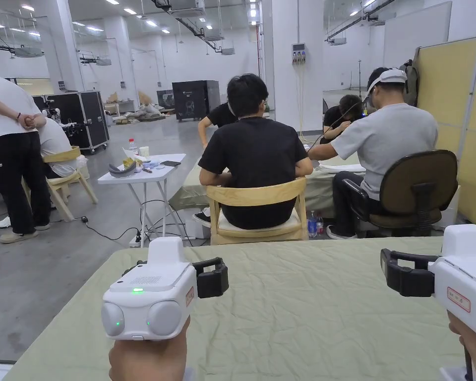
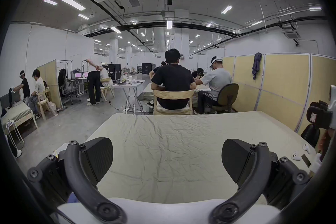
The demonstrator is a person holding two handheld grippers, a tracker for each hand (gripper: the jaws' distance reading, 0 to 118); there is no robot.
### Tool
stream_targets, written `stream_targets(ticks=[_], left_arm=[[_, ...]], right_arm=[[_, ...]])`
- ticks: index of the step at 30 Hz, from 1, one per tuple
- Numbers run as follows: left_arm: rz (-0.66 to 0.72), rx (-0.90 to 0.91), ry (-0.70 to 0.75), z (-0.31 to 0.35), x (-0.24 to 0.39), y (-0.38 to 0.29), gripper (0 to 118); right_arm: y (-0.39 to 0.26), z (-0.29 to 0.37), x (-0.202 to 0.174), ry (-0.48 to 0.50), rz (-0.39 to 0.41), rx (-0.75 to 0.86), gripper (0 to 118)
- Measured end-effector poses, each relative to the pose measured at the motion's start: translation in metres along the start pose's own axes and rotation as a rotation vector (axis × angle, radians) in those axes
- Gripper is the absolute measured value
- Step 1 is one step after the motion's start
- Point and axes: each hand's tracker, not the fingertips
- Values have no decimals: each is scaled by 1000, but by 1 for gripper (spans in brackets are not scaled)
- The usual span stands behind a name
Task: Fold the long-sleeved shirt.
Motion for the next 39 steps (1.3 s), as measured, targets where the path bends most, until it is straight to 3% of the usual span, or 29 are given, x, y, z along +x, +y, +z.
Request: stream_targets(ticks=[39], left_arm=[[-20, -13, 4, 0, 0, -7, 117]], right_arm=[[-3, -2, -1, 13, -10, -13, 118]])
